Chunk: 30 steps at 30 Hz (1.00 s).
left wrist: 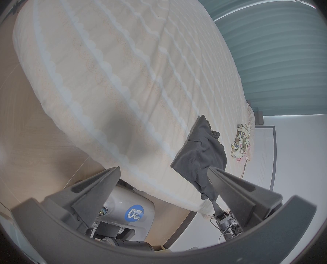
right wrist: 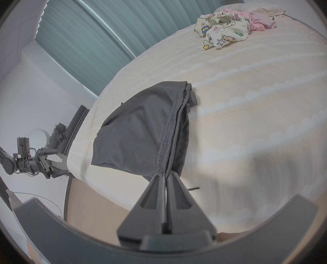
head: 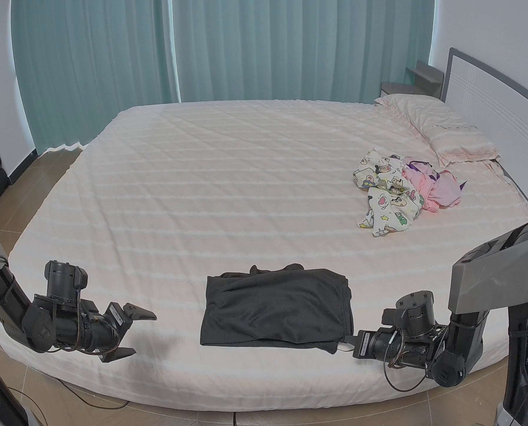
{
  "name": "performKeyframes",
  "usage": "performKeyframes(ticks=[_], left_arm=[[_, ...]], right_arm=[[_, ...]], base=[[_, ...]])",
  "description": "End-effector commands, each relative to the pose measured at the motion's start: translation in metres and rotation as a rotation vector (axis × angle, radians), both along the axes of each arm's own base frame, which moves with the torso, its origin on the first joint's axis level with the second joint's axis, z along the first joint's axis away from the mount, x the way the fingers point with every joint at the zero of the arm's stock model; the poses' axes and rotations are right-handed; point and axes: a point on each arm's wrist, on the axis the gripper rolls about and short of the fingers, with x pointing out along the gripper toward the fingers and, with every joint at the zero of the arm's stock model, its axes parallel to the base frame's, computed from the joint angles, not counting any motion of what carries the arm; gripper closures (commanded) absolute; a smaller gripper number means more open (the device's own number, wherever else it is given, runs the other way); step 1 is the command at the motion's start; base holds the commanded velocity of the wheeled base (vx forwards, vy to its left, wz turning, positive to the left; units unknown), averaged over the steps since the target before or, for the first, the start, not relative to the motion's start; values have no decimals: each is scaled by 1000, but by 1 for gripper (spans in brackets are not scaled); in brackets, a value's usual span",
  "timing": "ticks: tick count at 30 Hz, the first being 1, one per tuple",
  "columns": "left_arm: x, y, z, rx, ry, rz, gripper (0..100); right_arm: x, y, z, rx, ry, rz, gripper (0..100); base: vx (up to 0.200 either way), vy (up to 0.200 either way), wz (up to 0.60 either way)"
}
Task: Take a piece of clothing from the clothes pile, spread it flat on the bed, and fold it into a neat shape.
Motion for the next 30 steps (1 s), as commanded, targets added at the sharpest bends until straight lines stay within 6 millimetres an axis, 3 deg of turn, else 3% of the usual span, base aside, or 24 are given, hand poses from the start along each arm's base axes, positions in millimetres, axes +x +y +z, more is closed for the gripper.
performKeyframes(ticks=[1,13,14,22,26,30], left_arm=[[0,0,0,0,0,0,0],[0,0,0,0,0,0,0],[1,0,0,0,-2,0,0],[1,0,0,0,-2,0,0],[1,0,0,0,-2,0,0],[1,0,0,-1,-1,1,0]], right_arm=[[0,-7,-6,-29,19,1,100],[-2,-12,-19,-88,37,41,100],[-2,-12,-19,-90,35,41,0],[12,-29,15,-45,-83,-26,0],[43,-39,23,32,-149,-87,0],[86,-23,5,126,-130,-137,0]], base=[[0,0,0],[0,0,0],[0,0,0],[0,0,0],[0,0,0],[0,0,0]])
